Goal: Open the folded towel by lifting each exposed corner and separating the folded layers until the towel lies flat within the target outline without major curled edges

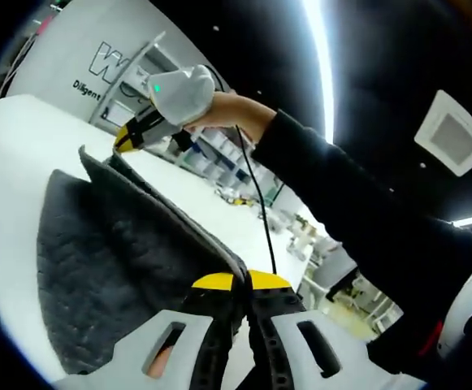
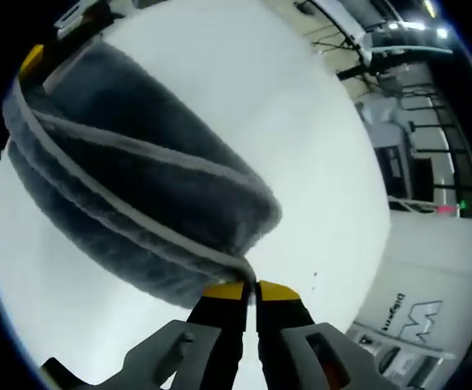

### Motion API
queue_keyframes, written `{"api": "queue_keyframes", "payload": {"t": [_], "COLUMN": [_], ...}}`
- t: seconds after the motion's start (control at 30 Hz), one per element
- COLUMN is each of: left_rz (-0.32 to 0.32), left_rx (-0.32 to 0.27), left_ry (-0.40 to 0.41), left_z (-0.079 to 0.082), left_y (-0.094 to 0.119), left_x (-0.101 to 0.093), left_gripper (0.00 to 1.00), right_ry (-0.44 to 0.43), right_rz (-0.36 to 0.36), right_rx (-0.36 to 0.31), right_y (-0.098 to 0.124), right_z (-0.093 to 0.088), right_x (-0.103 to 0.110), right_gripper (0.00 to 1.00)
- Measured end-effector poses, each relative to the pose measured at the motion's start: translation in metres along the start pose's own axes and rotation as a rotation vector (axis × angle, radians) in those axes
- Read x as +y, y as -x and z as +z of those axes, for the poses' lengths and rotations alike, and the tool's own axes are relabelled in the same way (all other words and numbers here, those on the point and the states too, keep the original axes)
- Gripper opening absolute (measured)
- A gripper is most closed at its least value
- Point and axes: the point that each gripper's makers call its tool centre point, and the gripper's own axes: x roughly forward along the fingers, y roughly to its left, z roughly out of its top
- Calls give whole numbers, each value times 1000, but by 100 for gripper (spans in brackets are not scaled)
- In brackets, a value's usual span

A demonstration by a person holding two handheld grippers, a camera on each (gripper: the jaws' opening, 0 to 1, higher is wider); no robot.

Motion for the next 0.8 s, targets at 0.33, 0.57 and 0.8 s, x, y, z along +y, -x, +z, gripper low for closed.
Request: {"api": "queue_keyframes", "payload": {"t": [0.33, 0.57, 0.8], "left_rz": [-30, -56, -61], "left_rx": [8, 19, 47], "left_ry": [-41, -74, -110], "left_z": [6, 4, -1], "left_y": [-18, -33, -54], "left_x": [-14, -29, -33], "left_gripper": [3, 3, 3], "right_ry": [-32, -75, -129], "right_rz": [-32, -56, -80], "right_rx": [19, 34, 68], "right_y": [16, 29, 41], "right_z": [-24, -47, -81], "right_x": [5, 17, 29], "right_gripper": [0, 0, 0]}}
